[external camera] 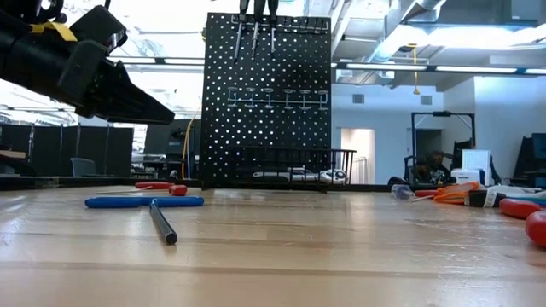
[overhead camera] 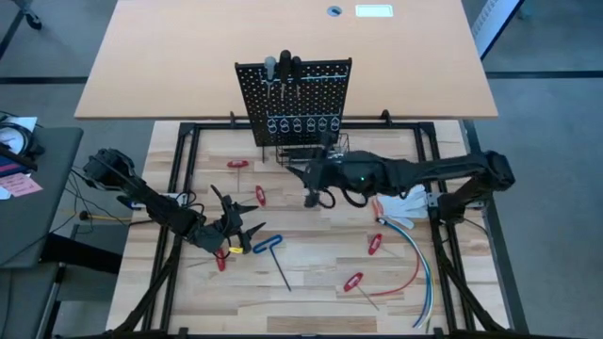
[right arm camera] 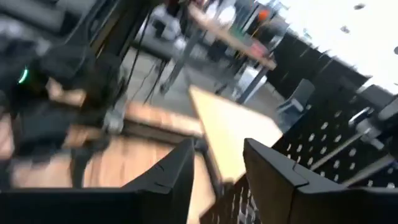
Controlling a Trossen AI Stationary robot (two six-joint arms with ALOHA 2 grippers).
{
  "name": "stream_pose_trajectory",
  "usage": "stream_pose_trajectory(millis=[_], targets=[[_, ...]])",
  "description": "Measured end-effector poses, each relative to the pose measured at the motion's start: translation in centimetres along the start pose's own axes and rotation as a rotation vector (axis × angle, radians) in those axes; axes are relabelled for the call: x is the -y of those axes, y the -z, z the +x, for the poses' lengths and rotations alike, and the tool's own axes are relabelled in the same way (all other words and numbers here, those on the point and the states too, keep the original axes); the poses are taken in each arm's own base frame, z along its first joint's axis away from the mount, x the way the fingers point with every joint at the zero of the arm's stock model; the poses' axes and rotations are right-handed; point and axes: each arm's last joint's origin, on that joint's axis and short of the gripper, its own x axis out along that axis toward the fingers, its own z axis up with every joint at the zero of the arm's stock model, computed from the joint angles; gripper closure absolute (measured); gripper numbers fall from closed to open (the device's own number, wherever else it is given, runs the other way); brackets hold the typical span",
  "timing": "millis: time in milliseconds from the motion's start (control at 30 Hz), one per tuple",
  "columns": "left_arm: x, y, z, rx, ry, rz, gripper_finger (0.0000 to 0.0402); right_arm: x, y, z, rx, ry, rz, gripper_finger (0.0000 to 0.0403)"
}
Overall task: Hang tools onto peg board
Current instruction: Adjust the screwdrivers on the pegboard
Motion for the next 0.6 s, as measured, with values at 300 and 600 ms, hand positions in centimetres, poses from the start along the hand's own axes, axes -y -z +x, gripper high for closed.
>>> stream_pose_trajectory(millis=[300, 600], targets=[[-0.1, -0.2, 0.1, 0.018, -0.013, -0.004, 0.0139, 7.9, -1.2, 3.4, 0.322, 0.442, 0.118, 0.0215], [-0.1, -0.2, 0.1, 0.015, -0.028, 0.033, 0.0139, 11.2, -0.7, 9.3, 0.27, 0.427, 0.054, 0.0239]])
